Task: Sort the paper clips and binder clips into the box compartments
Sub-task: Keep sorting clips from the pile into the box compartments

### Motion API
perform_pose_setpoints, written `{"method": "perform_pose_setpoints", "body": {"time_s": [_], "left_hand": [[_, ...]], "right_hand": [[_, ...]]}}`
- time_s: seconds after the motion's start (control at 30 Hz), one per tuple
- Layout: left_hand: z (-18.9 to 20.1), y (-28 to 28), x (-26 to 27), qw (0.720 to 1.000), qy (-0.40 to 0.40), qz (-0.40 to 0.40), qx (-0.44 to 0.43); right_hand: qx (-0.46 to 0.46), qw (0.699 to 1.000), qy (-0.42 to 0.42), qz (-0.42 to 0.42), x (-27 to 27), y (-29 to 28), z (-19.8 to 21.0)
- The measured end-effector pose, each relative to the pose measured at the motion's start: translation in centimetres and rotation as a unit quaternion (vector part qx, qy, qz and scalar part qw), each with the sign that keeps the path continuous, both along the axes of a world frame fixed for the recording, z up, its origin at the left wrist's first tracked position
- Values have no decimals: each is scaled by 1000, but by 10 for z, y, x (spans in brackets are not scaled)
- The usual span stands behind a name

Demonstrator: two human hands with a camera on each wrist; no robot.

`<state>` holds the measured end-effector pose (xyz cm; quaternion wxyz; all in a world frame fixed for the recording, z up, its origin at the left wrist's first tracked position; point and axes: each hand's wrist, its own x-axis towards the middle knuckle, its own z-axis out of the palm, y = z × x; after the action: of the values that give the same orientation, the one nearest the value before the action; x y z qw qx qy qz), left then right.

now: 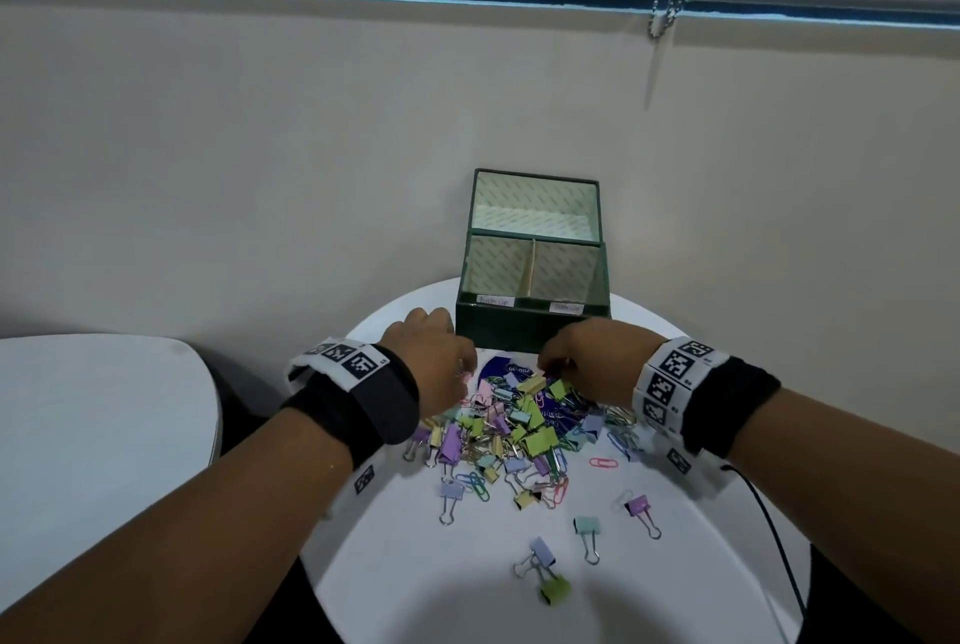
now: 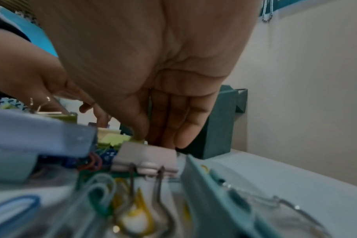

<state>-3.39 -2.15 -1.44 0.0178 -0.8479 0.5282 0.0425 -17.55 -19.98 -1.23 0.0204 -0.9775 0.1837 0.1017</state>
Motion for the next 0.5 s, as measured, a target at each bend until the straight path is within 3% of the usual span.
{"method": "perform_pose_setpoints", "body": {"time_s": [0.1,0.27,0.5], "left_hand": [[0,0,2,1000,7,24,-16],[-1,0,2,1000,17,-22,-7],[1,-1,-3,999,2,-43,-31]], "right_hand": [[21,1000,-9,2,-1,0,1],[98,995,-22,-7,-11,5,6],[109,993,-34,11,-22,12,12]]}}
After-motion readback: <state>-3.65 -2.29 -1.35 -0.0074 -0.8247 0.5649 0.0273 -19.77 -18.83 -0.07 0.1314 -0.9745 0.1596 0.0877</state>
